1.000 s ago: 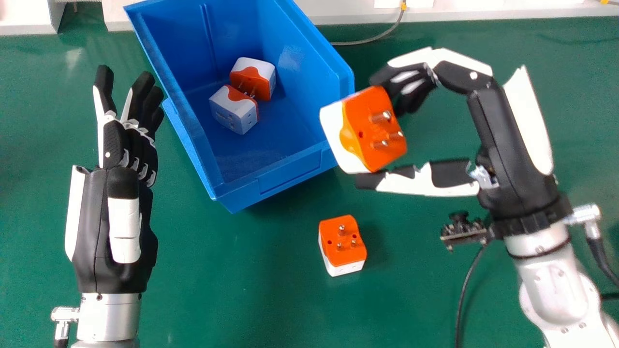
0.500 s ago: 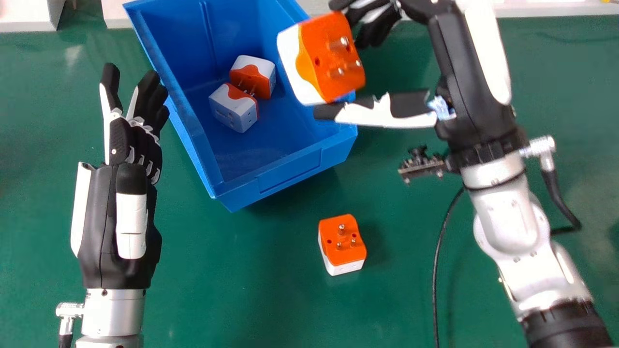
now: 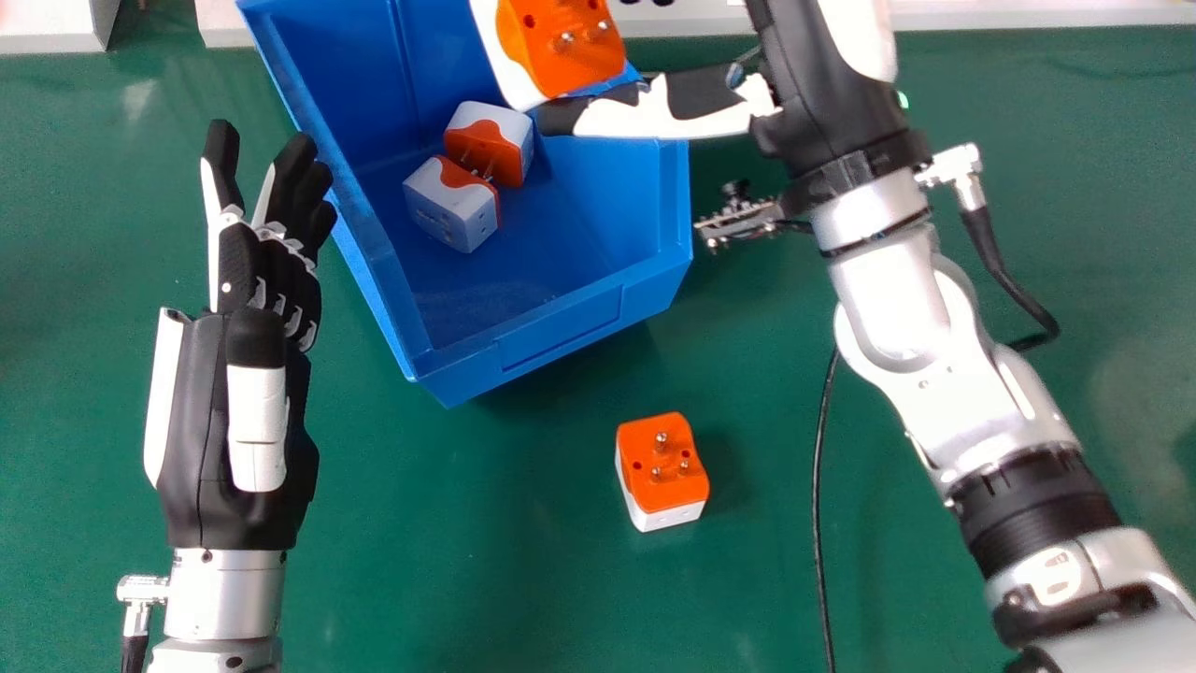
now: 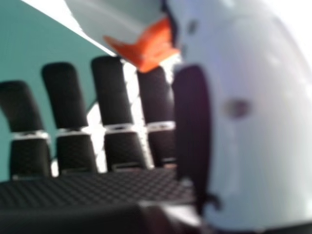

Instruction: Pick all objects and put in blue box

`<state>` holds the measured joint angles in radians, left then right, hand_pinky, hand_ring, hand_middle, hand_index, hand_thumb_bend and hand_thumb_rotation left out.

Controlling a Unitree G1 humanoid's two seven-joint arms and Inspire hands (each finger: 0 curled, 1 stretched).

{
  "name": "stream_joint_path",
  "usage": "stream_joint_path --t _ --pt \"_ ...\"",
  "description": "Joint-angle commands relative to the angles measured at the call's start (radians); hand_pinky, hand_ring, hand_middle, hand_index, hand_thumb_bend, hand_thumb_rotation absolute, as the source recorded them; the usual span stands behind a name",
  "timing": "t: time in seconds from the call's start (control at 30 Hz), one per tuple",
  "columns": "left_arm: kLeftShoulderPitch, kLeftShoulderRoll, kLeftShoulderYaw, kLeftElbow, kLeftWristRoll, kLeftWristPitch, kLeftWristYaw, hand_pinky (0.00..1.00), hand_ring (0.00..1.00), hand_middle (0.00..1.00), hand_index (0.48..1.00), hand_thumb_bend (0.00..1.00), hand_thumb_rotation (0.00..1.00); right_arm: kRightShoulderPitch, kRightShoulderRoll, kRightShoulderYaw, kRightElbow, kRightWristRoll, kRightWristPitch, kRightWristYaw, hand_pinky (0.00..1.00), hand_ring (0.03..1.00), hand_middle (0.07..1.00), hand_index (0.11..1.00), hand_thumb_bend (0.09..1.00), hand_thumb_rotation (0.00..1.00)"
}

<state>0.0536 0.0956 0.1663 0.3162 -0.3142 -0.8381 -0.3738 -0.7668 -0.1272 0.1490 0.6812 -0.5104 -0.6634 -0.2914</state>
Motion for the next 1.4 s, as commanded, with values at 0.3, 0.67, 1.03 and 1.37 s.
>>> stream_joint_path --t 0.3,0.67,1.03,1.37 --pt "-0.007 0.006 -0.002 -0.007 0.004 -0.012 -0.012 0.98 0.97 0.97 0.955 0.88 0.94 -0.285 0.065 0.080 0.388 -0.035 -0.005 -0.109 0.36 0.406 0.487 0.508 0.518 0.00" --pt "-0.008 0.006 0.001 -0.014 0.013 -0.015 -0.008 0.98 0.97 0.97 0.956 0.89 0.93 -0.397 0.120 0.157 0.580 -0.080 0.130 -0.177 0.36 0.394 0.488 0.526 0.516 0.00" --pt "-0.011 0.004 0.003 -0.013 0.016 -0.023 -0.006 0.98 0.97 0.97 0.955 0.88 0.93 -0.416 0.127 0.243 0.643 -0.149 0.248 -0.257 0.36 0.389 0.483 0.533 0.515 0.00" --pt "-0.012 0.003 0.007 -0.001 0.012 -0.036 -0.009 0.98 0.97 0.97 0.954 0.88 0.93 -0.414 0.121 0.251 0.654 -0.129 0.285 -0.148 0.39 0.423 0.490 0.525 0.518 0.00"
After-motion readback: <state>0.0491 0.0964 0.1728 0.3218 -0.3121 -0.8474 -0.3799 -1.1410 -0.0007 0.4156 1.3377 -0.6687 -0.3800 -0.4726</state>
